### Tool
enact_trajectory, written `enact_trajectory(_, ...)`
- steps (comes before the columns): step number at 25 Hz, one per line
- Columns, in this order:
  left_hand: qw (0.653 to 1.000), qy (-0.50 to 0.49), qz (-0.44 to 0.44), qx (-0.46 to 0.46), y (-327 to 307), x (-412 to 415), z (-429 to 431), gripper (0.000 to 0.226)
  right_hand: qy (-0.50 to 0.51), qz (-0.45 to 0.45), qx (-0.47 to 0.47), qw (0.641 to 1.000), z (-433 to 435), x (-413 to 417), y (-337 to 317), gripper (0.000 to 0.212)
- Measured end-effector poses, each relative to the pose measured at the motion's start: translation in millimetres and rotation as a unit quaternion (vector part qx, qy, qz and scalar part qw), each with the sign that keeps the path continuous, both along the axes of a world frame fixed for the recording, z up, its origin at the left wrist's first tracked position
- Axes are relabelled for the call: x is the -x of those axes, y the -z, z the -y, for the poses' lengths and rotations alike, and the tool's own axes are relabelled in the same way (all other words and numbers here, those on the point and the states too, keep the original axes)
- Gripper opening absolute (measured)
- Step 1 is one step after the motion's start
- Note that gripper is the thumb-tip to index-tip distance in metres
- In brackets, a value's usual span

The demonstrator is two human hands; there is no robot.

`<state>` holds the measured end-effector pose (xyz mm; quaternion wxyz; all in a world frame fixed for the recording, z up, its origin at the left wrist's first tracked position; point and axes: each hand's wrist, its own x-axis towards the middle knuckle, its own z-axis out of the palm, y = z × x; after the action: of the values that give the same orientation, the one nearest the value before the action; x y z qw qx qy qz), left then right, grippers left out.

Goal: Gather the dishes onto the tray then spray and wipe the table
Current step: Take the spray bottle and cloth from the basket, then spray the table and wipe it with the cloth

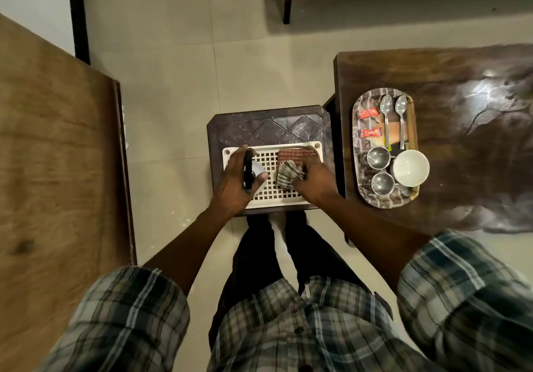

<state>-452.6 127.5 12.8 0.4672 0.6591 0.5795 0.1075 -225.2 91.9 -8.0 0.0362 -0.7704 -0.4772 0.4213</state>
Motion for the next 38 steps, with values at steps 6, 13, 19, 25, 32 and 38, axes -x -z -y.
enact_trajectory(6, 0.999, -0.018, 0.019, -0.039, -42, -7, -5, 0.052, 0.402, -0.3, -0.044, 0.864, 19, 1, -62, 0.043)
enact_trajectory(13, 0.986, -0.076, 0.145, -0.019, -133, -26, 20, 0.044, 0.522, -0.502, -0.074, 0.686, 71, -13, -138, 0.034)
enact_trajectory(19, 0.982, -0.047, 0.184, 0.0, -185, -80, 64, 0.026, 0.606, -0.495, -0.176, 0.598, 162, -60, -179, 0.041)
enact_trajectory(25, 0.983, 0.013, 0.176, 0.044, -205, -179, 130, 0.026, 0.65, -0.443, -0.253, 0.563, 283, -134, -197, 0.042)
enact_trajectory(32, 0.978, 0.096, 0.183, 0.018, -225, -301, 231, 0.025, 0.661, -0.426, -0.293, 0.544, 411, -240, -209, 0.038)
enact_trajectory(38, 0.975, 0.123, 0.183, -0.006, -241, -398, 288, 0.037, 0.665, -0.406, -0.319, 0.54, 489, -342, -217, 0.034)
